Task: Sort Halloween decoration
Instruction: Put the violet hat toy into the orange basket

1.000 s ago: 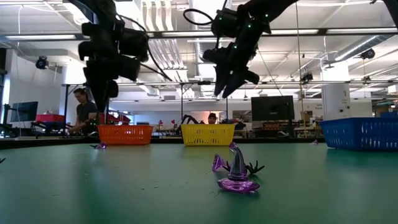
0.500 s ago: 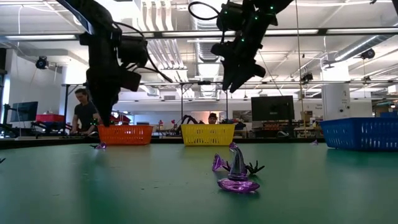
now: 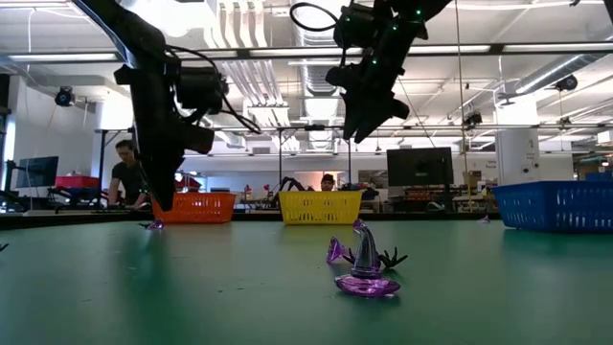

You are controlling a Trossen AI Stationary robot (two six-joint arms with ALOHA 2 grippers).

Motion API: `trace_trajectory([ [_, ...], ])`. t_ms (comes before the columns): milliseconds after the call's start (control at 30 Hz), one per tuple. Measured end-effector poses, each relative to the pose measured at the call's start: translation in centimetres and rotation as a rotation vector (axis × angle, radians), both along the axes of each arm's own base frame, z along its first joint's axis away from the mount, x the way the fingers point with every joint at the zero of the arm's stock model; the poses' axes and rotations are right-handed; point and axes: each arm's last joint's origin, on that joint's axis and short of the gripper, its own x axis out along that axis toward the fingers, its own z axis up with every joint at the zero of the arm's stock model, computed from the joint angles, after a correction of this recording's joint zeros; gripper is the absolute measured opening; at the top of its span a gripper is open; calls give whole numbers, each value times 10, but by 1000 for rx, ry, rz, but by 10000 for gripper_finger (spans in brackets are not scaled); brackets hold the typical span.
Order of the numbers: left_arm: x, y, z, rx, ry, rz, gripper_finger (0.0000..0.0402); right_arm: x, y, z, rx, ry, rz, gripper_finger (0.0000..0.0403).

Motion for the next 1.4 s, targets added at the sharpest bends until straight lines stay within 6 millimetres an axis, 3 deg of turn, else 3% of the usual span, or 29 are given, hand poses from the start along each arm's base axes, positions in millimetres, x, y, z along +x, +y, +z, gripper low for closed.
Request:
trace_trajectory([
  [433,-3,-2,-8,-15,10,10,133,0,0,0,0,0,0,139],
  [733,4,0,-29,-74,76,8,133,0,0,0,0,-1,0,139],
  [967,5,1,-33,-80,98,29,129,0,0,0,-6,3,11,139],
  [1100,4,1,-34,-77,102,29,107,0,0,0,-7,3,13,139],
  [1400,4,1,-34,-73,107,31,9,1,0,0,-19,5,33,139],
])
